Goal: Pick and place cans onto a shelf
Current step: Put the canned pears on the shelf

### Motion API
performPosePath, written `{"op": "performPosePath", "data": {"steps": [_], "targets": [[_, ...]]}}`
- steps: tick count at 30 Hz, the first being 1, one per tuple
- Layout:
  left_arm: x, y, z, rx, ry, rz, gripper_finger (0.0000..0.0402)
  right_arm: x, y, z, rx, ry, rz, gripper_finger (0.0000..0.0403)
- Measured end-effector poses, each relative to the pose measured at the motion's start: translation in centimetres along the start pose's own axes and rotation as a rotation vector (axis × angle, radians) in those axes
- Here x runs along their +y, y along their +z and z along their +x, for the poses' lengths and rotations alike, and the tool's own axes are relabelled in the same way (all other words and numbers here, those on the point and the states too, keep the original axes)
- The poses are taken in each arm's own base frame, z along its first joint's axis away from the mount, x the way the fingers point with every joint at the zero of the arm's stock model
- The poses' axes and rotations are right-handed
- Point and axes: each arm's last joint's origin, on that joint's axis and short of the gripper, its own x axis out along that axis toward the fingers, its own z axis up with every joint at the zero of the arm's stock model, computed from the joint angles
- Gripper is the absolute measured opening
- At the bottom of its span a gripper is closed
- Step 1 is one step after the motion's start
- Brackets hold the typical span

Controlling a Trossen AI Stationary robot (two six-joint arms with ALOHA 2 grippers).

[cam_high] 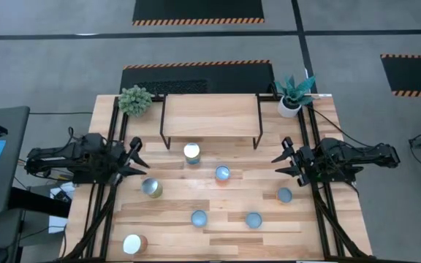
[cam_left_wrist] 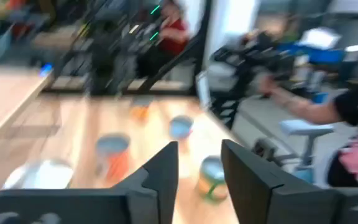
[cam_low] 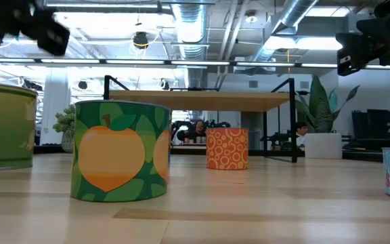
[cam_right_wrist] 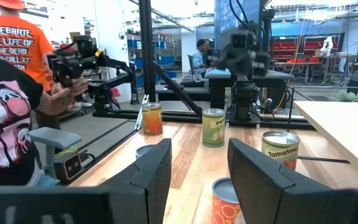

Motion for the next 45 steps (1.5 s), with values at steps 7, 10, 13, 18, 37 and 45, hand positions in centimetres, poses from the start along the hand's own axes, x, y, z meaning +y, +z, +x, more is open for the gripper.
{"op": "performPosePath", "data": {"steps": [7, 10, 13, 18, 37, 45], "targets": [[0.0, 0.2, -0.3, 0.035, 0.068, -0.066, 0.0157, 0.0, 0.0, 0.0, 0.0, 0.0, 0.0, 0.0182], [-0.1, 1.1, -0.6, 0.086, 0.116, -0.094, 0.0159, 0.0, 0.0, 0.0, 0.0, 0.0, 0.0, 0.0182], [-0.4, 3.0, -0.6, 0.111, 0.148, -0.11, 0.016, 0.0, 0.0, 0.0, 0.0, -0.001, -0.008, 0.0182], [-0.5, 5.7, 0.0, 0.318, 0.222, -0.121, 0.016, 0.0, 0.0, 0.0, 0.001, -0.002, -0.01, 0.0182], [0.9, 4.6, 6.9, 1.076, 0.373, -0.428, 0.016, 0.0, -0.6, 0.0, 0.066, -0.006, 0.006, 0.0182], [-0.1, 3.6, 8.0, 1.139, 0.415, -0.435, 0.016, 0.0, -0.7, 0.0, 0.071, -0.006, 0.007, 0.0182]]}}
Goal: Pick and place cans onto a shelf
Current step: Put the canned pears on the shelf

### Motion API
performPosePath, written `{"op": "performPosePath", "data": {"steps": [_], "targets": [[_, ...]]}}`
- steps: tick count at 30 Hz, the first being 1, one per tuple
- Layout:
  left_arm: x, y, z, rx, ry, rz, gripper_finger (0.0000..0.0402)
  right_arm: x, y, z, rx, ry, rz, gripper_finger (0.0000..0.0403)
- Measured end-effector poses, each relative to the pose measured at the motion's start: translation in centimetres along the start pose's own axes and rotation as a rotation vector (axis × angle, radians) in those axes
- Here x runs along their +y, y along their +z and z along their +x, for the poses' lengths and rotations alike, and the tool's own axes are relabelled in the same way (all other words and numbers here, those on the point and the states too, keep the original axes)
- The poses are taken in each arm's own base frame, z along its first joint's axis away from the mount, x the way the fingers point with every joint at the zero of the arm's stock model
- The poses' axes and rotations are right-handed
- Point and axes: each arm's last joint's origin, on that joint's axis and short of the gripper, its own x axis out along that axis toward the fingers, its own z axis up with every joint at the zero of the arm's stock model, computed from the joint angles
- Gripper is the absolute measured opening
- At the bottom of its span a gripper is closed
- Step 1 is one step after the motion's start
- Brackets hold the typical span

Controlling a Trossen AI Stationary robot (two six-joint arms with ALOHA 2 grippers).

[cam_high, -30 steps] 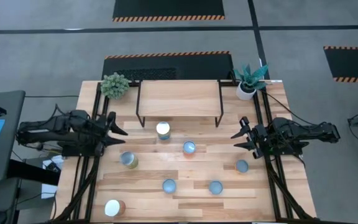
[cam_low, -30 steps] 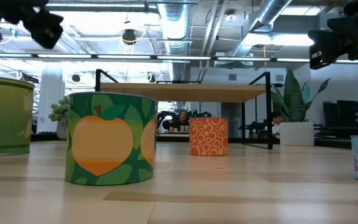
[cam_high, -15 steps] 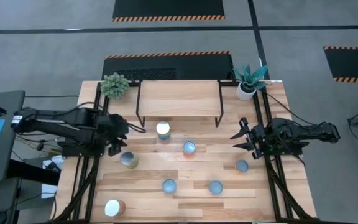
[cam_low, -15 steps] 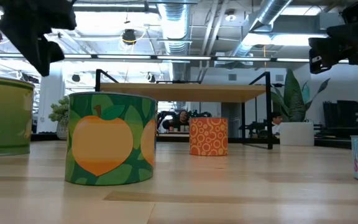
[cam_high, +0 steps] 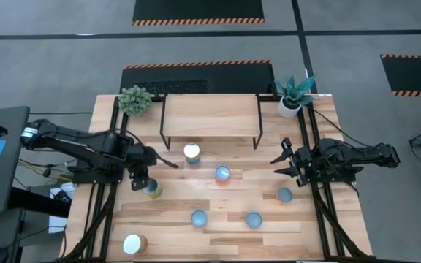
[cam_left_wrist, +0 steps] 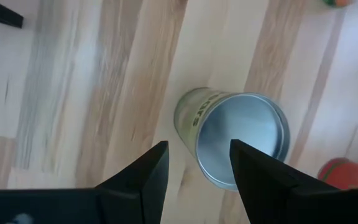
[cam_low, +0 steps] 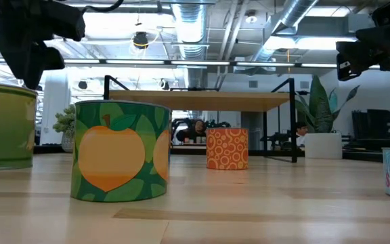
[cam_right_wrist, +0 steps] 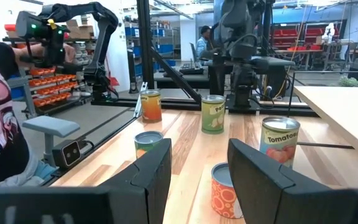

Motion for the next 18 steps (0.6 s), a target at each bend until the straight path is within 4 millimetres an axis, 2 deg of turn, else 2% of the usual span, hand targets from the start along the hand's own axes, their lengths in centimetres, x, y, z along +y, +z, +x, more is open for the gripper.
{"op": "performPosePath", "data": {"steps": [11, 18], "targets": [[-1.4, -0.1, 1.4, 0.034, 0.091, -0.034, 0.016, 0.0, 0.0, 0.0, 0.002, 0.0, 0.001, 0.0182], [-1.9, -0.3, 1.6, 0.009, 0.126, -0.04, 0.016, 0.0, 0.0, 0.0, 0.003, 0.0, 0.001, 0.0182]]}}
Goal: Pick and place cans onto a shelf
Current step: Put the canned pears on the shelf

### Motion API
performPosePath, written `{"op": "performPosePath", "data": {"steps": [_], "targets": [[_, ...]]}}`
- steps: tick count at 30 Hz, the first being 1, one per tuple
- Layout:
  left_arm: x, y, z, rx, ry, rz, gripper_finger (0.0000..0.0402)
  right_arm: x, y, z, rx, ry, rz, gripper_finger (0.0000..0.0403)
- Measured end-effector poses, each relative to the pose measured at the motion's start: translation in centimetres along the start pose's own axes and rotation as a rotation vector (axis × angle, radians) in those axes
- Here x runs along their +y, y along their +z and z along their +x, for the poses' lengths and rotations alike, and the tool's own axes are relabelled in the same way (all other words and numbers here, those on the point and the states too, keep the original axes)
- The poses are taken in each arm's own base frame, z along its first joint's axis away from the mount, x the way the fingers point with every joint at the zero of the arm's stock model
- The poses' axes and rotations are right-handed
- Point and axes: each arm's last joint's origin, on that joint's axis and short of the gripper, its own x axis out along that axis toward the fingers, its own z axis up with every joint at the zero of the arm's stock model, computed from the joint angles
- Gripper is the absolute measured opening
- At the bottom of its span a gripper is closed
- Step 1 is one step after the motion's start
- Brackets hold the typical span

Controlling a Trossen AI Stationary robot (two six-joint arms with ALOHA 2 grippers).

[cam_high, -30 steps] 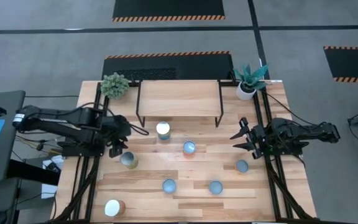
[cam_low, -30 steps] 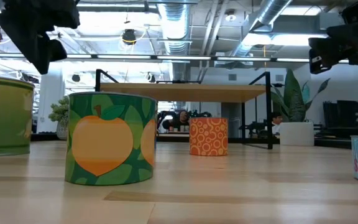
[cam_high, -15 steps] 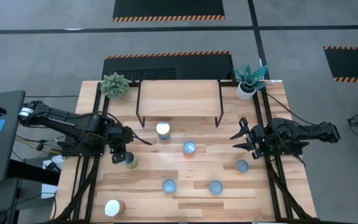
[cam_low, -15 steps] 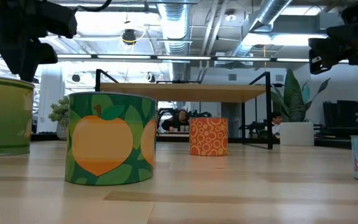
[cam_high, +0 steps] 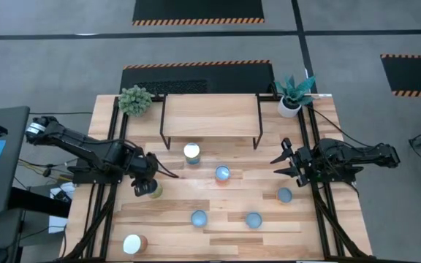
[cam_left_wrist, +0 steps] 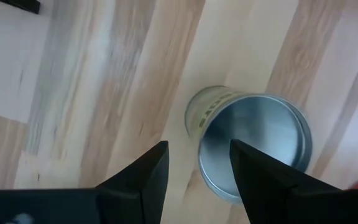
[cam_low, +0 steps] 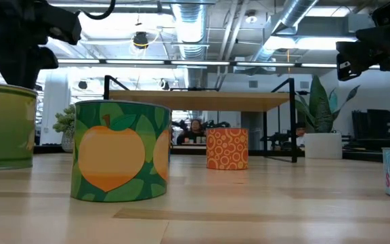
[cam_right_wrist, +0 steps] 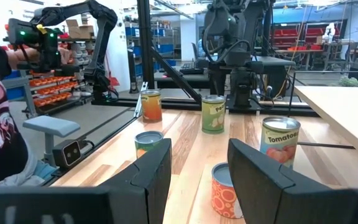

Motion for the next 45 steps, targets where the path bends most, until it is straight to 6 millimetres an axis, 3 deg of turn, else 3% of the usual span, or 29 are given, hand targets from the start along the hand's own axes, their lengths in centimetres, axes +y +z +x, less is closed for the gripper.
{"op": "performPosePath", "data": {"steps": [25, 40, 45], "targets": [[-0.35, 0.33, 0.98, 0.036, 0.059, 0.012, 0.0156, 0.0, -0.01, 0.0, 0.0, 0.0, 0.0, 0.0182], [-0.35, 0.33, 0.98, 0.036, 0.058, 0.016, 0.0009, 0.0, 0.0, 0.0, 0.0, 0.001, 0.0, 0.0182], [-0.34, 0.32, 0.98, 0.035, 0.06, 0.033, 0.0004, 0.0, 0.0, 0.0, 0.0, 0.001, 0.0, 0.0182]]}}
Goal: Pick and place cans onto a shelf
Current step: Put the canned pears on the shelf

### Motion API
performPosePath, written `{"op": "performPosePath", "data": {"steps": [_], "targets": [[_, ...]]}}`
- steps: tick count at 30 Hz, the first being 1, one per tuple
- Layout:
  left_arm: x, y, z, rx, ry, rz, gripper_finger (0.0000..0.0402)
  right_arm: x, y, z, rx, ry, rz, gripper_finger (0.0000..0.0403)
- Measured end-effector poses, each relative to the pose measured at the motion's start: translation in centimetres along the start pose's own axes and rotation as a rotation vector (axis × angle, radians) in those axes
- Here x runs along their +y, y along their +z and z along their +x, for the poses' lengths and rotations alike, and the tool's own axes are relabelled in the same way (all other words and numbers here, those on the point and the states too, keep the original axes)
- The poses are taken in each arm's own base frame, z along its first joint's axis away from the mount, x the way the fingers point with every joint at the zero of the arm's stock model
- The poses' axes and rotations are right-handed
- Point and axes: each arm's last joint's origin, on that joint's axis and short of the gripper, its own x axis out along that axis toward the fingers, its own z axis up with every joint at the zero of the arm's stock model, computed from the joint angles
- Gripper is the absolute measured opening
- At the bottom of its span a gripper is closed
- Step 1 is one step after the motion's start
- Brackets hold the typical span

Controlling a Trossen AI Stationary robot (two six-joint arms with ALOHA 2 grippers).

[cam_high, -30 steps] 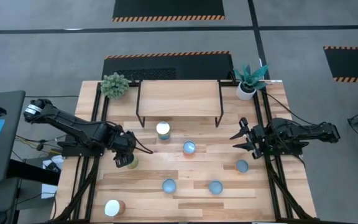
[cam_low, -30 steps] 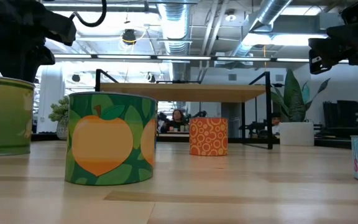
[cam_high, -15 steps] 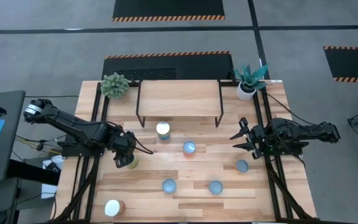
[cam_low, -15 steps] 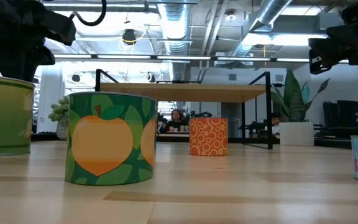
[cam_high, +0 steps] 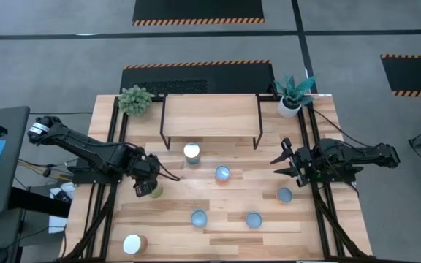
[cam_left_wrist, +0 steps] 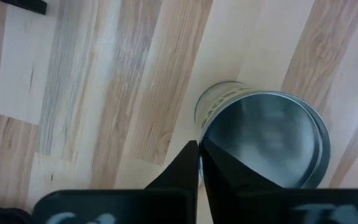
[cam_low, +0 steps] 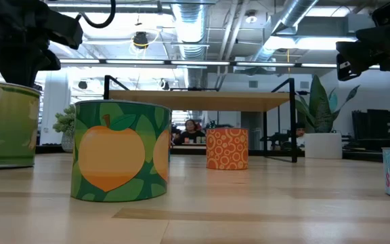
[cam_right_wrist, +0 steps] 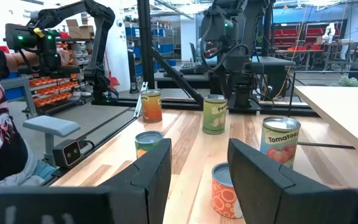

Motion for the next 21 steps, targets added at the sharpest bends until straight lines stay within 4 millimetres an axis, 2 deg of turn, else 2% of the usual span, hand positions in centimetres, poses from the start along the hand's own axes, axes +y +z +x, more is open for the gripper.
{"op": "performPosePath", "data": {"steps": [7, 15, 21], "targets": [[-0.1, 0.2, -0.3, -0.002, 0.001, 0.05, 0.0, 0.0, 0.0, 0.0, 0.0, 0.0, 0.0, 0.0182], [-0.4, 1.3, -3.1, -0.083, 0.009, 0.112, 0.0, 0.0, 0.0, 0.0, 0.0, 0.0, -0.001, 0.0182], [-0.4, 1.3, -3.3, -0.082, 0.015, 0.127, 0.0, 0.0, 0.0, 0.0, 0.0, 0.0, -0.004, 0.0182]]}}
